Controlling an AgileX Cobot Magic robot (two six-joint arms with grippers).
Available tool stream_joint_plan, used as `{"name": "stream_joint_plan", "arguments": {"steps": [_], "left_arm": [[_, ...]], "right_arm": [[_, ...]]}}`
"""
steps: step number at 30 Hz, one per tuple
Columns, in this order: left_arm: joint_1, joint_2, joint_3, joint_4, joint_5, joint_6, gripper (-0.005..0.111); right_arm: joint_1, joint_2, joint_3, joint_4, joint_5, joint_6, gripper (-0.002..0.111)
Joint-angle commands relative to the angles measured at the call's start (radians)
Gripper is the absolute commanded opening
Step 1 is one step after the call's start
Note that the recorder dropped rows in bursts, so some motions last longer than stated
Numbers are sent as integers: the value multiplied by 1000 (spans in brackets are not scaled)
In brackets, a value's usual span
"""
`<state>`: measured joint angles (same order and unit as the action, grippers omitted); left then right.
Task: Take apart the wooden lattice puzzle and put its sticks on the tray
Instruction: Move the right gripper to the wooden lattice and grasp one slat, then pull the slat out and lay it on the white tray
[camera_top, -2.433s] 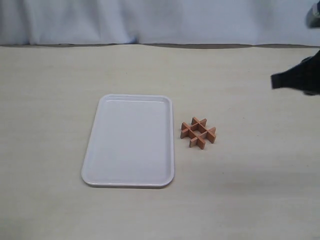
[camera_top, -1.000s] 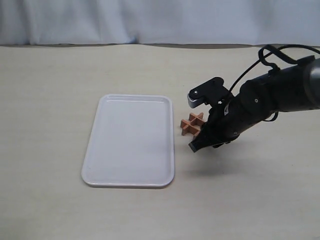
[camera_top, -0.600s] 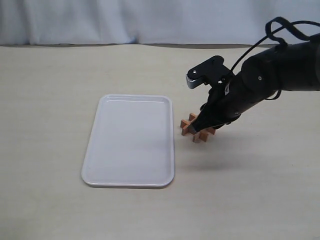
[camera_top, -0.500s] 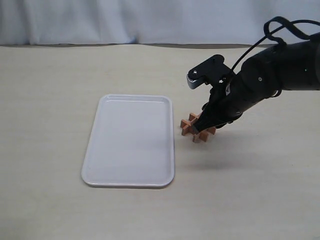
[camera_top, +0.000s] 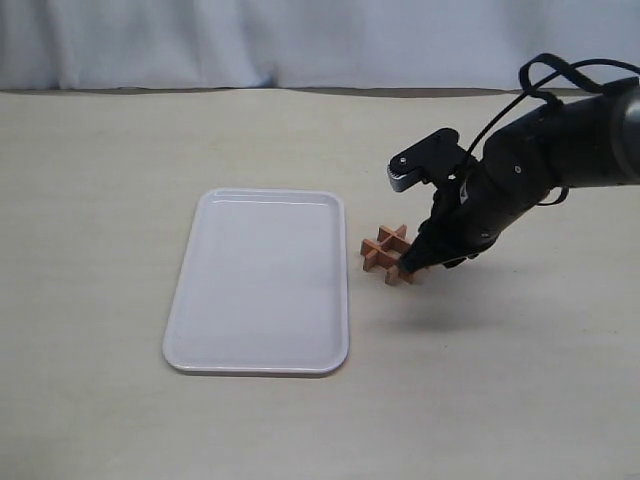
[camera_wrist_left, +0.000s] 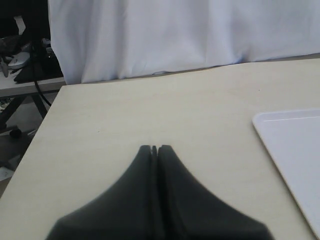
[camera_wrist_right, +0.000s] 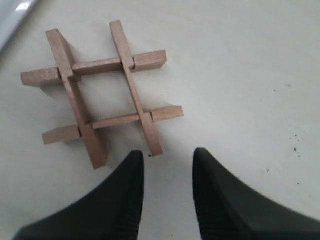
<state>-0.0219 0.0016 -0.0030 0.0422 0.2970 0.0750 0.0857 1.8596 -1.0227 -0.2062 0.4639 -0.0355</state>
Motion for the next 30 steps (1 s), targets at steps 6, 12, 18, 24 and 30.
{"name": "stream_joint_plan", "arguments": {"steps": [6,12,18,24,30], "left_arm": [[-4,-2,3,0,-13,1,0],[-4,-2,3,0,-13,1,0],[-4,-2,3,0,-13,1,0],[-4,-2,3,0,-13,1,0],[-4,-2,3,0,-13,1,0]], "right_arm": [[-5,65,-2,17,-47,5,32],[-3,67,-2,44,-91,3,31],[-3,70,-2,44,-91,3,9],[-3,68,-2,44,-82,-19,4],[-3,-20,-2,44,-23,-61,4]]}}
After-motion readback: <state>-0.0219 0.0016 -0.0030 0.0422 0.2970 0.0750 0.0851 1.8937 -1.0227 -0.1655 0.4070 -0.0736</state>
